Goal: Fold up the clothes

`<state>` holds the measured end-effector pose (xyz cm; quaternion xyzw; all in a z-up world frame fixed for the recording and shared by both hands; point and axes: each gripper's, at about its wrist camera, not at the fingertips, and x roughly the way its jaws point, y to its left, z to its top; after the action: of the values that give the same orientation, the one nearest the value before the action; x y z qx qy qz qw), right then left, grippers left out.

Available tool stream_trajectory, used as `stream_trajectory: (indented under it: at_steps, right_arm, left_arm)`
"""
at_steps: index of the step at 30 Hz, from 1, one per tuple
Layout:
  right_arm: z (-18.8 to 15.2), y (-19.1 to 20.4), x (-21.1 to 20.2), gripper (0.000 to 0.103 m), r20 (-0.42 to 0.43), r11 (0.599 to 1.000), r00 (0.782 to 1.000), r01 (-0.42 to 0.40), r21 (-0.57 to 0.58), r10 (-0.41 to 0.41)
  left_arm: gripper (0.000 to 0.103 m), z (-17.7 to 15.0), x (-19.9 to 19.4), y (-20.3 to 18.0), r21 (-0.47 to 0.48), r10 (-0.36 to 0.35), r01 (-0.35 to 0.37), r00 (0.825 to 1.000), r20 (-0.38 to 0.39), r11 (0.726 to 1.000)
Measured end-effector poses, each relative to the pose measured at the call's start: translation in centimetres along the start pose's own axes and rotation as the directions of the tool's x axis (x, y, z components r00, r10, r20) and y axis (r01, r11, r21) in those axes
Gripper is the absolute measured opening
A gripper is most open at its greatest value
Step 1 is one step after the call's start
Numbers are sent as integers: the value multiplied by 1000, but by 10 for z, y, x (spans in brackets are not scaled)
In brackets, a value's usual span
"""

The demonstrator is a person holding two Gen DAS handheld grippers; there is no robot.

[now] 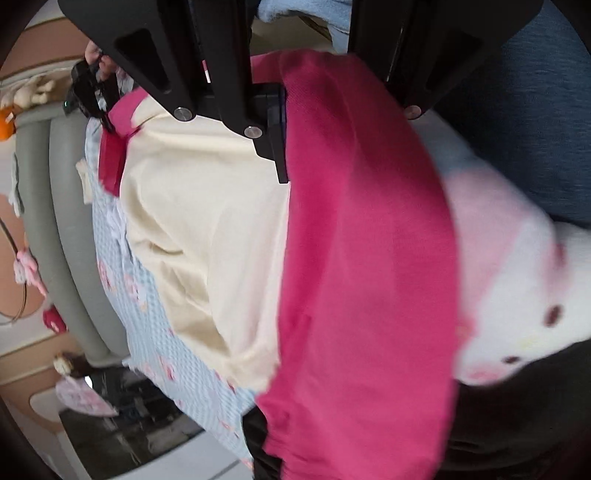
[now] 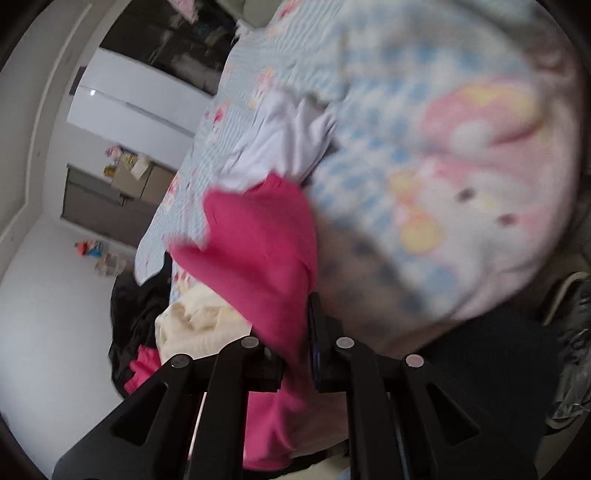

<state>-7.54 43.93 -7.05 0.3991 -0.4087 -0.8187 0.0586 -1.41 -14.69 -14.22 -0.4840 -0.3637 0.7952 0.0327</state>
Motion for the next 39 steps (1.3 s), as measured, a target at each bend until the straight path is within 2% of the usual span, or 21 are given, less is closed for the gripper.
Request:
stream_trajectory:
  at_steps: [3, 4, 6, 7, 9, 12, 14, 15, 16, 19, 23, 25, 27, 28, 29, 30, 31, 33, 35, 37, 39]
  right_arm:
    - [-10, -1, 1, 35, -69, 1000, 997, -18, -6, 18]
    - [-15, 1, 3, 36, -91, 1000, 996, -14, -25, 11]
    - [-27, 4, 7, 42, -133, 998, 991, -5, -64, -3]
    - [-34, 6, 10, 57, -158, 996, 987, 5, -85, -18]
    - [-49, 10, 15, 66, -208, 992, 977, 24, -127, -51]
    - [-74, 15, 39, 66, -305, 988, 950, 13, -155, -60]
    - [-86, 21, 52, 47, -343, 986, 938, -13, -169, -47]
    - [-91, 25, 55, 17, -347, 983, 937, -30, -183, -36]
    - [-95, 30, 57, 7, -351, 979, 936, -48, -196, -24]
    - [-94, 46, 41, 3, -296, 961, 955, -69, -269, -14]
    - [-92, 53, 23, 4, -284, 954, 959, -75, -290, -11]
    - [-91, 47, 28, 6, -283, 959, 957, -25, -284, -59]
    - [-90, 32, 37, 17, -304, 970, 946, 42, -240, -116]
    - [-91, 26, 40, 28, -309, 973, 942, 60, -223, -129]
    - [-92, 21, 43, 36, -312, 976, 940, 76, -206, -140]
    - [-92, 18, 46, 46, -307, 977, 942, 77, -200, -137]
    - [-92, 16, 48, 48, -300, 978, 945, 76, -195, -133]
    - [-97, 20, 63, 53, -363, 974, 926, 21, -226, -104]
    - [-102, 26, 79, 53, -429, 966, 900, -40, -256, -76]
    - [-113, 29, 92, 53, -456, 951, 877, 5, -308, -152]
    - [-116, 29, 94, 53, -441, 951, 884, 12, -310, -155]
  left_arm:
    - [11, -4, 3, 8, -32, -33, 32, 999, -11, 999]
    - [13, -5, 3, 11, -42, -44, 43, 999, -15, 998]
    - [25, -8, 5, 17, -64, -66, 64, 998, -22, 996]
    - [32, -9, 6, 19, -74, -77, 75, 997, -25, 994]
    - [35, -11, 8, 23, -88, -89, 86, 996, -29, 992]
    - [38, -13, 11, 22, -79, -81, 78, 996, -29, 994]
    - [30, -14, 11, 20, -65, -94, 92, 995, -31, 994]
    - [20, -14, 8, 18, -61, -110, 108, 994, -24, 992]
    - [4, -13, 2, 17, -59, -132, 131, 991, -11, 990]
    - [5, -10, -13, 13, -48, -164, 164, 986, 11, 985]
    - [5, -18, -15, 14, -72, -141, 140, 990, -17, 988]
    - [10, -26, -12, 20, -103, -123, 119, 992, -27, 988]
    - [25, -35, -6, 29, -161, -172, 163, 984, -43, 973]
    - [44, -38, -2, 30, -170, -184, 172, 981, -57, 970]
    - [48, -41, 3, 30, -171, -187, 172, 980, -75, 970]
    - [48, -44, 7, 30, -172, -189, 172, 978, -92, 970]
    - [46, -47, 12, 29, -166, -191, 172, 975, -110, 971]
    - [46, -50, 22, 22, -146, -194, 173, 970, -145, 974]
    - [46, -55, 34, 14, -116, -160, 138, 965, -208, 984]
    - [46, -60, 42, 6, -81, -133, 117, 961, -241, 990]
    - [46, -61, 36, 2, -64, -155, 145, 966, -205, 987]
